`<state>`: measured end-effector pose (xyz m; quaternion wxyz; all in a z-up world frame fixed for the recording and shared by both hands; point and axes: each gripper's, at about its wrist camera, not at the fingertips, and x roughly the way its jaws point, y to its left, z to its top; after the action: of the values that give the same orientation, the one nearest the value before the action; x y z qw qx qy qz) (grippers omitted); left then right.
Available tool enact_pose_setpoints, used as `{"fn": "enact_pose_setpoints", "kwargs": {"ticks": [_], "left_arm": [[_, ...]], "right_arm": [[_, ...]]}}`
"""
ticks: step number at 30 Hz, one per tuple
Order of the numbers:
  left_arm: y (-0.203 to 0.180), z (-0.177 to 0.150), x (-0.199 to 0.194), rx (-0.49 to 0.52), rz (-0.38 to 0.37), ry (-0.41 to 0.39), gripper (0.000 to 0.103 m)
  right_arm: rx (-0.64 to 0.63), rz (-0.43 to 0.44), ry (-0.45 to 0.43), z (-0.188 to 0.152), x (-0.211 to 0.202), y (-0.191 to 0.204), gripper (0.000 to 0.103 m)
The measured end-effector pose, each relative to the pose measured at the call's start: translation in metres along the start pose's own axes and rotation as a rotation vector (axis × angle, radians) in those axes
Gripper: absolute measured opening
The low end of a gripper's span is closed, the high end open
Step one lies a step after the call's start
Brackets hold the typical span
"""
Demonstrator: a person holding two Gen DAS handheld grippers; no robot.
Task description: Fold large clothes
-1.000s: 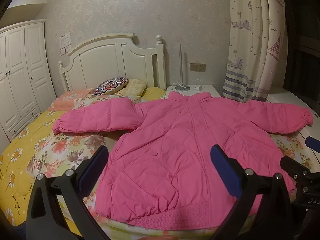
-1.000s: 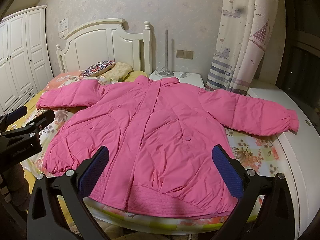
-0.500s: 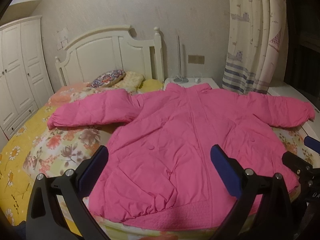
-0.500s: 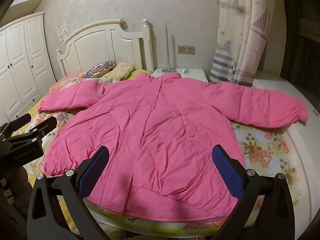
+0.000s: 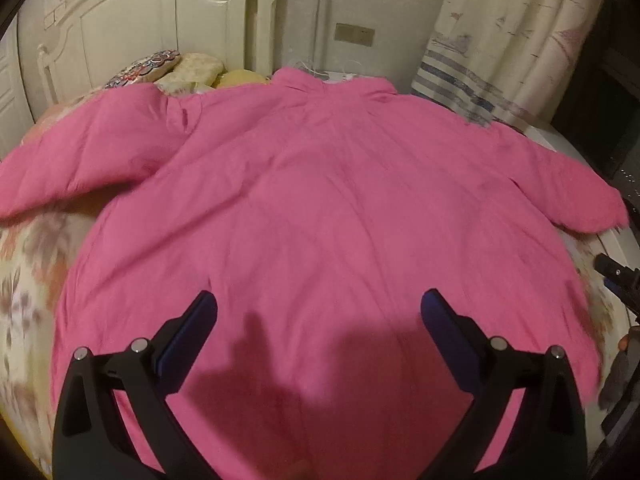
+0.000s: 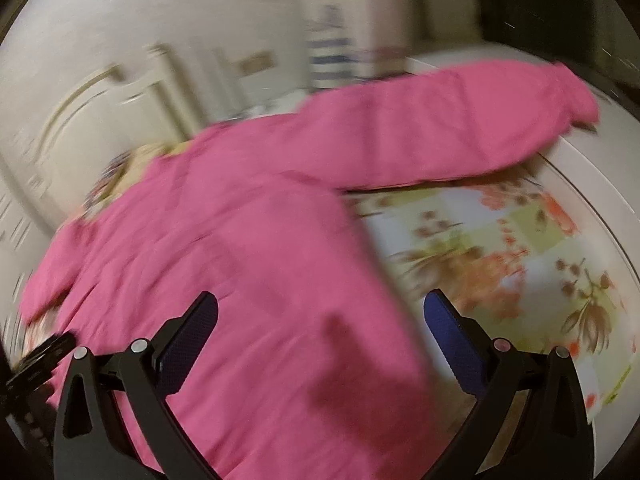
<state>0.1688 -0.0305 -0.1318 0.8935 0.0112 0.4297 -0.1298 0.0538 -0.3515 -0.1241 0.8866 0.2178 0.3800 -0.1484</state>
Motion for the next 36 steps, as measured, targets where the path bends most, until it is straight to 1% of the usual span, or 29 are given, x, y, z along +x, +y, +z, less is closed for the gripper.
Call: {"fn": "enact_pose_setpoints", "kwargs": {"ticks": [2, 4, 5, 7, 8, 10, 11, 12, 14, 17, 20, 22, 23, 24, 25, 26, 27, 28, 30, 32, 33, 34, 35, 36], "left_arm": [[0.012, 0.016, 0.016, -0.014, 0.021, -0.003, 0.101], [0.028, 0.029, 0.036, -0.046, 0.036, 0.037, 0.101], [0.039, 0.034, 0.05, -0.065, 0.028, 0.071, 0.101], [0.058, 0.037, 0.068, -0.1, -0.019, 0.125, 0.1], [0.067, 0.037, 0.074, -0.123, -0.067, 0.139, 0.1], [0.076, 0.037, 0.071, -0.141, -0.111, 0.113, 0.1], [0.076, 0.036, 0.07, -0.137, -0.115, 0.109, 0.1], [0.075, 0.034, 0.07, -0.121, -0.108, 0.103, 0.1], [0.067, 0.029, 0.07, -0.072, -0.07, 0.094, 0.1], [0.05, 0.019, 0.073, 0.028, 0.017, 0.081, 0.101], [0.048, 0.017, 0.075, 0.042, 0.033, 0.079, 0.101], [0.05, 0.017, 0.074, 0.034, 0.025, 0.07, 0.101], [0.051, 0.015, 0.073, 0.031, 0.023, 0.061, 0.101], [0.051, 0.015, 0.073, 0.031, 0.024, 0.056, 0.101], [0.051, 0.014, 0.072, 0.03, 0.024, 0.051, 0.101], [0.05, 0.015, 0.073, 0.029, 0.024, 0.048, 0.101], [0.049, 0.016, 0.074, 0.028, 0.023, 0.046, 0.101], [0.048, 0.017, 0.075, 0.027, 0.022, 0.045, 0.101], [0.046, 0.017, 0.076, 0.026, 0.022, 0.043, 0.101], [0.046, 0.016, 0.075, 0.025, 0.021, 0.041, 0.101], [0.047, 0.016, 0.075, 0.024, 0.02, 0.04, 0.101], [0.046, 0.016, 0.075, 0.023, 0.02, 0.039, 0.101], [0.046, 0.016, 0.075, 0.023, 0.02, 0.038, 0.101], [0.046, 0.016, 0.075, 0.022, 0.02, 0.038, 0.101]], "right_arm": [[0.088, -0.029, -0.021, 0.021, 0.021, -0.031, 0.099], [0.176, -0.054, -0.044, 0.04, 0.036, -0.058, 0.099], [0.219, -0.071, -0.056, 0.05, 0.045, -0.073, 0.099], [0.275, -0.086, -0.076, 0.065, 0.059, -0.096, 0.099], [0.299, -0.075, -0.089, 0.072, 0.066, -0.107, 0.099], [0.339, -0.065, -0.1, 0.083, 0.077, -0.123, 0.094], [0.357, -0.076, -0.104, 0.088, 0.081, -0.129, 0.094], [0.365, -0.085, -0.111, 0.092, 0.084, -0.133, 0.093], [0.382, -0.104, -0.125, 0.1, 0.093, -0.142, 0.089], [0.415, -0.124, -0.144, 0.109, 0.097, -0.147, 0.086], [0.466, -0.141, -0.177, 0.112, 0.101, -0.158, 0.083], [0.491, -0.121, -0.21, 0.112, 0.103, -0.166, 0.076], [0.498, -0.115, -0.224, 0.112, 0.101, -0.168, 0.075], [0.494, -0.1, -0.249, 0.113, 0.1, -0.168, 0.069], [0.482, -0.089, -0.272, 0.113, 0.099, -0.167, 0.061], [0.469, -0.089, -0.293, 0.114, 0.096, -0.164, 0.056], [0.444, -0.087, -0.328, 0.116, 0.09, -0.158, 0.047], [0.415, -0.089, -0.363, 0.118, 0.083, -0.15, 0.041], [0.353, -0.103, -0.417, 0.125, 0.072, -0.13, 0.037], [0.258, -0.095, -0.475, 0.132, 0.059, -0.104, 0.033], [0.18, -0.088, -0.51, 0.139, 0.051, -0.081, 0.03], [0.14, -0.085, -0.526, 0.139, 0.044, -0.068, 0.03], [0.066, -0.068, -0.546, 0.144, 0.04, -0.041, 0.03], [0.019, -0.053, -0.55, 0.145, 0.038, -0.024, 0.03]]}}
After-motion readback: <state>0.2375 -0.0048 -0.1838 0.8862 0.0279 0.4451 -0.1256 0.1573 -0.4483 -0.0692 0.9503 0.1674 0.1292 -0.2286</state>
